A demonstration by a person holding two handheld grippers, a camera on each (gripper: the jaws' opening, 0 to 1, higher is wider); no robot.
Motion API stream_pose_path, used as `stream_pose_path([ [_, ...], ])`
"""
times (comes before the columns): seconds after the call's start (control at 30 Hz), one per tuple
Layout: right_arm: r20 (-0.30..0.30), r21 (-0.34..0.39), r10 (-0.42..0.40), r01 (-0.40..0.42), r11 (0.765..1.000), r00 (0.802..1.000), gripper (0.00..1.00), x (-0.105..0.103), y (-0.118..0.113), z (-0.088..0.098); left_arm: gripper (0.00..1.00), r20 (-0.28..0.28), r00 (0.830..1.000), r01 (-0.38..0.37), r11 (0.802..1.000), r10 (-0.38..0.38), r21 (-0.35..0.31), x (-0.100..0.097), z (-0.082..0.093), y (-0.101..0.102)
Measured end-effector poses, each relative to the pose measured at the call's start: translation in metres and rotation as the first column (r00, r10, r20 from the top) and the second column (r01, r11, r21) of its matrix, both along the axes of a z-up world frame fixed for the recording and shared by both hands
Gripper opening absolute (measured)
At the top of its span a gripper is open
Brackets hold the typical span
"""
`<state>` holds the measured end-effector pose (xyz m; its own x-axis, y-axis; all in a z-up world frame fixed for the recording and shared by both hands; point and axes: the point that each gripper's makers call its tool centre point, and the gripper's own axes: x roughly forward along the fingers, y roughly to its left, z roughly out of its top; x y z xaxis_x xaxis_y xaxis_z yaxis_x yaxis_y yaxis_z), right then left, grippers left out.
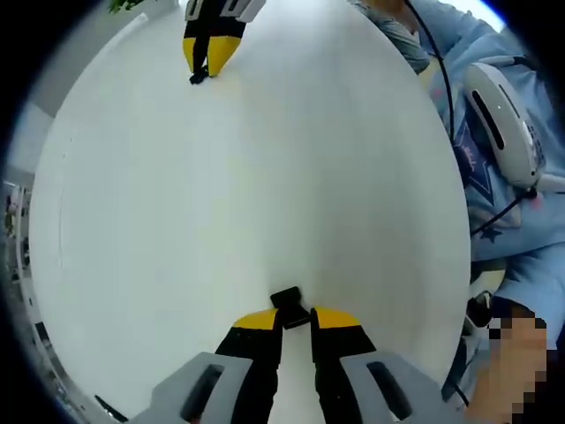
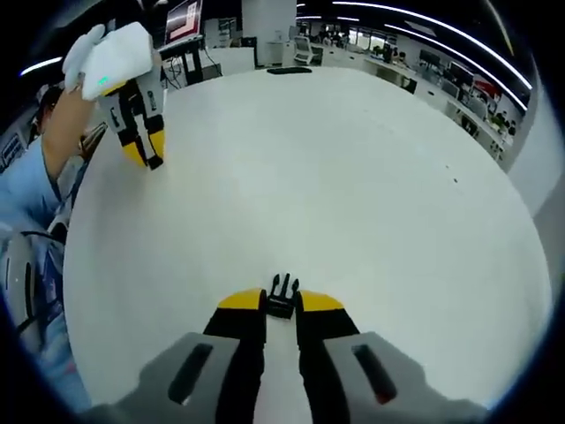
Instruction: Snap the two parts of the plastic buckle together until the buckle closes and remains connected.
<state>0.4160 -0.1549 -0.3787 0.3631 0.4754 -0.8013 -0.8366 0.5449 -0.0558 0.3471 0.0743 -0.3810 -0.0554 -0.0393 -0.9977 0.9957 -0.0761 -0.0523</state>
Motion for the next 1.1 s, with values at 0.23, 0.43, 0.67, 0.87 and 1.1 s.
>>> stream_pose_path([
  [0.23,0.008,-0.015,0.051,-0.051,0.999,0.999,0.12,0.0,0.001,0.0,0.14,-0.01,1.0,-0.028,1.0,0.028,-0.006,0.0,0.001,-0.001],
  [0.43,0.009,-0.018,0.07,-0.07,0.997,0.998,0.12,-0.001,0.001,0.0,0.16,0.004,0.996,-0.09,0.996,0.09,-0.012,0.007,0.001,0.002],
  [0.67,0.003,-0.032,0.123,-0.122,0.992,0.992,0.12,-0.002,0.002,0.0,0.12,0.016,0.996,-0.085,0.996,0.085,-0.021,0.009,0.0,0.001],
  [0.87,-0.001,-0.062,0.171,-0.17,0.983,0.985,0.12,-0.008,0.002,0.001,0.11,0.02,0.997,-0.076,0.997,0.077,-0.024,0.009,0.0,0.002],
  [1.1,-0.01,-0.085,0.191,-0.191,0.978,0.982,0.12,-0.013,0.002,0.001,0.11,0.021,0.997,-0.075,0.997,0.075,-0.018,0.011,0.0,0.005],
])
